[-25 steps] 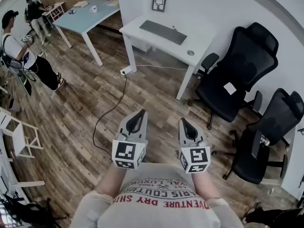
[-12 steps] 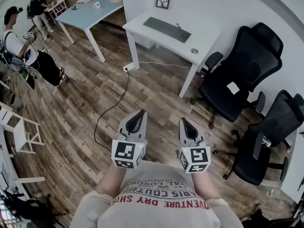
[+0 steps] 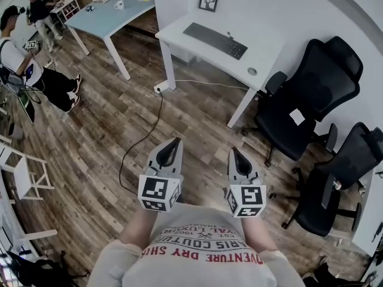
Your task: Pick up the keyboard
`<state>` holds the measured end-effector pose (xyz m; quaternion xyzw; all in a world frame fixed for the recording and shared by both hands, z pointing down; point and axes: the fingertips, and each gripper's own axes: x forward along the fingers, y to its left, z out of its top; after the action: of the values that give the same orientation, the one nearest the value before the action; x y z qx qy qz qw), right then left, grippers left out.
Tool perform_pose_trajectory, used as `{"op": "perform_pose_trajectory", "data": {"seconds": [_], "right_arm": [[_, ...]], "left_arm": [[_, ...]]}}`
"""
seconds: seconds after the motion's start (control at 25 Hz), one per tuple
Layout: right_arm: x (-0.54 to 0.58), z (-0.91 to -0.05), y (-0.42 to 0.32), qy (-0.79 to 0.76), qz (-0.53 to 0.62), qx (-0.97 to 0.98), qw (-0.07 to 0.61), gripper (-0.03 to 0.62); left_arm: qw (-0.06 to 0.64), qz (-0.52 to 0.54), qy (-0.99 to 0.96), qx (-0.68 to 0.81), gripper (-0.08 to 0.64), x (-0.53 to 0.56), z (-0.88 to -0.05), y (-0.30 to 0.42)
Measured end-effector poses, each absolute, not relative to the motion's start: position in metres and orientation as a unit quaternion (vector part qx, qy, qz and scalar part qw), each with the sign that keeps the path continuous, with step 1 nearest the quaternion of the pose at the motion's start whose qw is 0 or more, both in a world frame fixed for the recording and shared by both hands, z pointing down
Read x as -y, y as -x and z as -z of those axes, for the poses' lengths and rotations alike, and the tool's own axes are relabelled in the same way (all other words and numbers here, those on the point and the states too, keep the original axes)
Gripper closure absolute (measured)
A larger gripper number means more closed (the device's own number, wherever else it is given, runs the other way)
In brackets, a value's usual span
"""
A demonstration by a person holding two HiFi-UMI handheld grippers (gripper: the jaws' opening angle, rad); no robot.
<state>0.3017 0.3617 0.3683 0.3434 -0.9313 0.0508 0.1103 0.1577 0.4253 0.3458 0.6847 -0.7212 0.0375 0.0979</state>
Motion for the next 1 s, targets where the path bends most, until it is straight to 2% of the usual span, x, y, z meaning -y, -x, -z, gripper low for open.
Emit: {"op": "perform_pose_trajectory", "data": {"seconds": [0.68, 1.0], "right_arm": [[-0.268, -0.378, -0.11, -0.42, -0.094, 0.895, 0.119, 0.566], [-0.236, -0.382, -0.067, -0.429, -0.097, 0.889, 0.129, 0.566]], "left_arm": [[0.113, -0.033, -0.714, 0.69, 0.528, -0.331, -0.35, 0.068], [0.134, -0.021, -0.707, 0.694, 0.528, -0.301, -0.363, 0.121]]}}
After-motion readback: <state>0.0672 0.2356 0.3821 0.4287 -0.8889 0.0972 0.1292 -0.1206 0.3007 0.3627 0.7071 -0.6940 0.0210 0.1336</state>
